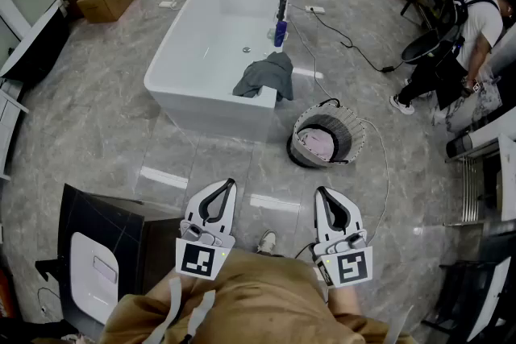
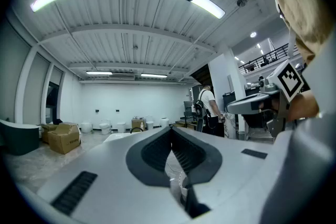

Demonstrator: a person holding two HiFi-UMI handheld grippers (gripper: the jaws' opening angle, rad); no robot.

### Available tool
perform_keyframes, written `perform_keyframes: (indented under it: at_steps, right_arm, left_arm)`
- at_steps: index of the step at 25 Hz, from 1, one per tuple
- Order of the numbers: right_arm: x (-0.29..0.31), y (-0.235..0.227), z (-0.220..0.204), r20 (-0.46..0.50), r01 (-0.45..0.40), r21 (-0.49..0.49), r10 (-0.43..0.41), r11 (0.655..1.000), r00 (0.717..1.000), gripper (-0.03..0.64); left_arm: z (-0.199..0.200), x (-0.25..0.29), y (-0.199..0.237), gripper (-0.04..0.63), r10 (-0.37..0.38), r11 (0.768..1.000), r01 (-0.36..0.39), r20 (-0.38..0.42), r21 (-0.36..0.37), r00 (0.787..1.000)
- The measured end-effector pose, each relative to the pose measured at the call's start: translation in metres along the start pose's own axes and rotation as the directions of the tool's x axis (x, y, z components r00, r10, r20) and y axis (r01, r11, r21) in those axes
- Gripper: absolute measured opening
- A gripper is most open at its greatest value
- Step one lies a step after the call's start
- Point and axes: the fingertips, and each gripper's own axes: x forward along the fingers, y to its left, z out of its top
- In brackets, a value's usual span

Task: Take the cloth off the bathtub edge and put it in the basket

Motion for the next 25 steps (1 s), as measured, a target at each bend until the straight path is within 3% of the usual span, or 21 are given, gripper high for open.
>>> perform_keyframes:
  at_steps: [13, 18, 25]
  right_arm:
    - [0.017, -0.009, 0.003, 0.011, -0.06, 0.009, 0.06, 0.998, 0.998, 0.005]
    - [0.014, -0.027, 0.003, 0.024, -0.094, -0.041, 0.095, 0.995, 0.995, 0.006]
    - [0.008, -0.046, -0.007, 0.048, -0.158, -0.04, 0.16, 0.987, 0.986, 0.006]
  left_arm:
    - [-0.007, 0.008, -0.013, 0.006, 0.001, 1.0, -0.002, -0.021, -0.028, 1.0]
    - [-0.009, 0.014, -0.017, 0.006, 0.07, 0.997, -0.072, -0.027, -0.041, 0.997]
    - [-0.007, 0.016, -0.005, 0.006, 0.195, 0.981, -0.194, -0.032, 0.021, 0.98]
